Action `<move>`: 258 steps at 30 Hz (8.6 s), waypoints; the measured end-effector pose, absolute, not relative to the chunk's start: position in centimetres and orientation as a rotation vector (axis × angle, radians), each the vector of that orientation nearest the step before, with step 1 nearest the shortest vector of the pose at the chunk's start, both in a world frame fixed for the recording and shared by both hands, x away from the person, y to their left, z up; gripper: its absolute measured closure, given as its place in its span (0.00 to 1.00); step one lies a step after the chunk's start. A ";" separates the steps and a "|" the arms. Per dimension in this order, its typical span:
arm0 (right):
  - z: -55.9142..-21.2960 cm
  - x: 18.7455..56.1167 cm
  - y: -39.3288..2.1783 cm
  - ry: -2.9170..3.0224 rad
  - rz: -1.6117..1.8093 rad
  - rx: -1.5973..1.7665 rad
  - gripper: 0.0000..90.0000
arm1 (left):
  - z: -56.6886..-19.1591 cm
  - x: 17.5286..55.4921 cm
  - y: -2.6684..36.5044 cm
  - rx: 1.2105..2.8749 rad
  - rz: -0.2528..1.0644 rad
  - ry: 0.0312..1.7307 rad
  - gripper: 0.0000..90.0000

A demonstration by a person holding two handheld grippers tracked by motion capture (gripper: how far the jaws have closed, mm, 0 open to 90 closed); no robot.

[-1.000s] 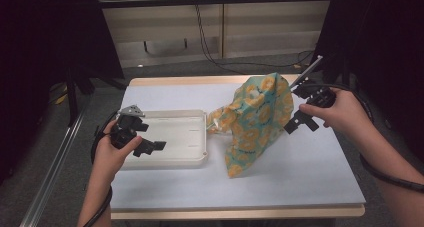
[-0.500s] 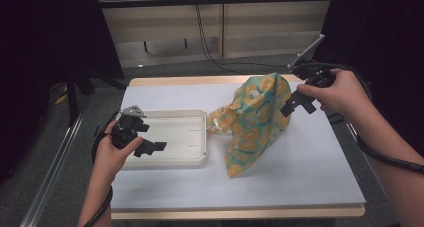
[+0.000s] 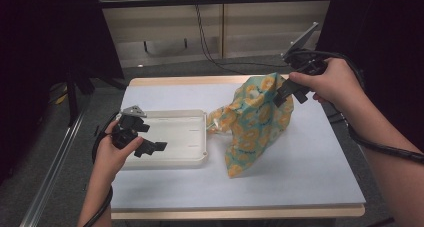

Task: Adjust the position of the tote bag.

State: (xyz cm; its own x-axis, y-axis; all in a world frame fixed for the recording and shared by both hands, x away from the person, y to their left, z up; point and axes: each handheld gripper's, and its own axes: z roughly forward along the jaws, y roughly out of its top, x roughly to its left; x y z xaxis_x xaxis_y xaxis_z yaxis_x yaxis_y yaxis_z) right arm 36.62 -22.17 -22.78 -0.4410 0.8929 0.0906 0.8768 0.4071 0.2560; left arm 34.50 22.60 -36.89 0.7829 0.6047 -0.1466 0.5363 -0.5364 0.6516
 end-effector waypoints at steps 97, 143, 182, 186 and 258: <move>-24.1 39.7 -18.0 2.483 0.249 1.705 1.00 | -37.8 35.0 21.7 2.320 0.121 0.849 0.04; -24.9 39.5 -18.4 2.679 0.286 1.520 1.00 | -38.1 35.1 21.3 2.340 0.121 0.861 0.04; -23.4 39.1 -17.8 2.958 0.250 0.658 1.00 | -38.5 35.0 20.6 2.357 0.111 0.862 0.04; -23.7 39.3 -17.2 2.967 0.238 0.516 1.00 | -38.8 35.0 20.4 2.348 0.104 0.880 0.04; -23.5 38.7 -19.9 2.909 0.419 0.710 0.58 | -39.2 34.7 18.5 2.390 0.102 0.840 0.04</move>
